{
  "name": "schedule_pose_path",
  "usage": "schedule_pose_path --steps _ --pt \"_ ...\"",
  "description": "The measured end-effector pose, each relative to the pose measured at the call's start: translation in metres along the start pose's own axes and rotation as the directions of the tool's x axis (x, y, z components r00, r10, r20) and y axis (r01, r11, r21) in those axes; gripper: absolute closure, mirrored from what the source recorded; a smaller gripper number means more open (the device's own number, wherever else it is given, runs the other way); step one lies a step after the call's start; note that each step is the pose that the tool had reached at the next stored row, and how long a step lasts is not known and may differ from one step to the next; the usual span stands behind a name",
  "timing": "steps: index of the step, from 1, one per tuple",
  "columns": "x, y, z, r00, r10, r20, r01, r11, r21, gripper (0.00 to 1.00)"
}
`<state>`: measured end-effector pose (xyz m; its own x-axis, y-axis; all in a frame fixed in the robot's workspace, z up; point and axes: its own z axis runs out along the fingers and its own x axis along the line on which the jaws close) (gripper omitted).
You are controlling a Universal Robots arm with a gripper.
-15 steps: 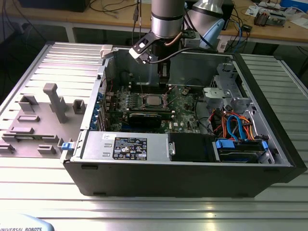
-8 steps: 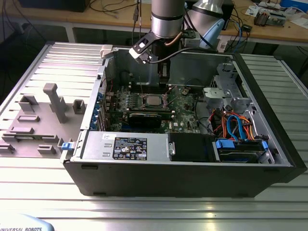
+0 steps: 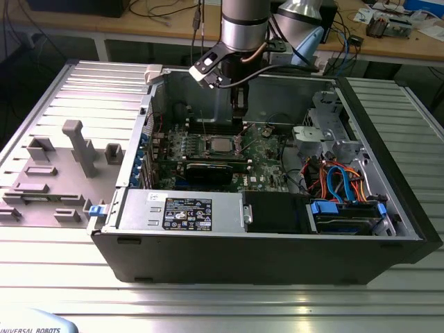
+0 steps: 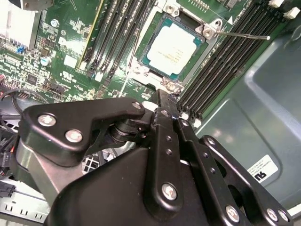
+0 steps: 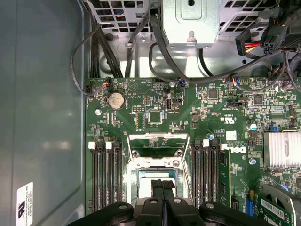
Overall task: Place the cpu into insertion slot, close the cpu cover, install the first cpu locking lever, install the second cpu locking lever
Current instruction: 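Close the cpu cover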
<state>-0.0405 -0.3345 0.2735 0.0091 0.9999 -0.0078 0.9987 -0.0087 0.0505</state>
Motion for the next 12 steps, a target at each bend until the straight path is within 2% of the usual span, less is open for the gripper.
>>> schedule_pose_path --steps 3,12 --pt "0.0001 0.0076 0.0004 1.0000 0.000 -0.0001 0.000 1.0000 0.0007 0.89" --pt "0.0002 0.0191 0.0010 1.0000 0.000 0.0000 0.000 1.0000 0.0028 0.89"
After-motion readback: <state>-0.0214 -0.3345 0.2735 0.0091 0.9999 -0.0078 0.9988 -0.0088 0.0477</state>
